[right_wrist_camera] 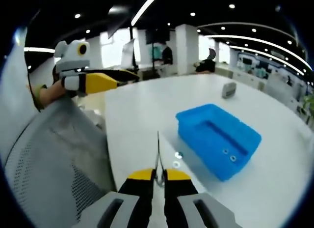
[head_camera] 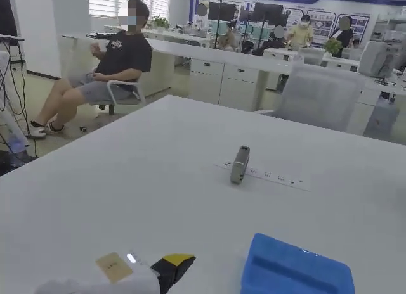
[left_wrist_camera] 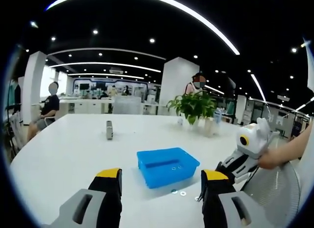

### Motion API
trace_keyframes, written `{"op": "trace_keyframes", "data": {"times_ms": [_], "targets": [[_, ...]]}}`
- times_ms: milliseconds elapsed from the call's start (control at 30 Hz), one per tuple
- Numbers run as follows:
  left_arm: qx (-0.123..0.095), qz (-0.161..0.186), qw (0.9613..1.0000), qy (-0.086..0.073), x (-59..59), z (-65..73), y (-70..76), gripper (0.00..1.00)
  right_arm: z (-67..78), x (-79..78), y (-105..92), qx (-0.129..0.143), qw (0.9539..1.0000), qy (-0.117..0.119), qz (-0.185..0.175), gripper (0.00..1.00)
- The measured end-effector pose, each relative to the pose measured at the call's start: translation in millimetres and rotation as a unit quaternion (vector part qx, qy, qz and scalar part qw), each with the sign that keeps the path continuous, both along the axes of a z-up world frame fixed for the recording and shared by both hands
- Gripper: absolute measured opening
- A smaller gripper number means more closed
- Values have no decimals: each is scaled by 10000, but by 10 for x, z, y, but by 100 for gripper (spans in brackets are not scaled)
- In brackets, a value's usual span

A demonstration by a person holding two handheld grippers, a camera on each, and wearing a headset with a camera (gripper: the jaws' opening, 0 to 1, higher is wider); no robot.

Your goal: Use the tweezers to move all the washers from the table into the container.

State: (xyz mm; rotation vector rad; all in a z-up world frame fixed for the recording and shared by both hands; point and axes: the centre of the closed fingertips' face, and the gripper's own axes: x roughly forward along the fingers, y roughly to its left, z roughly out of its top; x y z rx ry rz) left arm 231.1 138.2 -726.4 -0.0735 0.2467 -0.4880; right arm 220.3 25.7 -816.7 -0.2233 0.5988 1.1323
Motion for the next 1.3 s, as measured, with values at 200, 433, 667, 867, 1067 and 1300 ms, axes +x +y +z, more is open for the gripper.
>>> {"op": "trace_keyframes", "data": {"times_ms": [200,433,667,867,1067,1300], "targets": [[-147,25,9999,-18,5,21,15,65,48,12,14,297,9987,304,-295,3],[-165,55,9998,-56,6,37,18,65,334,223,-36,1016,9873,469,-1125,3],[-222,48,9997,-116,4,65,15,64,540,357,-23,928,9887,205,-1158,3],[-150,84,9998,-94,4,50,21,64,638,524,-43,903,9874,97,-1296,3],[-130,55,9999,-98,-1,50,9,64,698,711,-54,908,9850,16,-1470,3],[-308,114,9992,-228,4,118,31,64,744,896,7,806,9869,-93,-1392,3]]}}
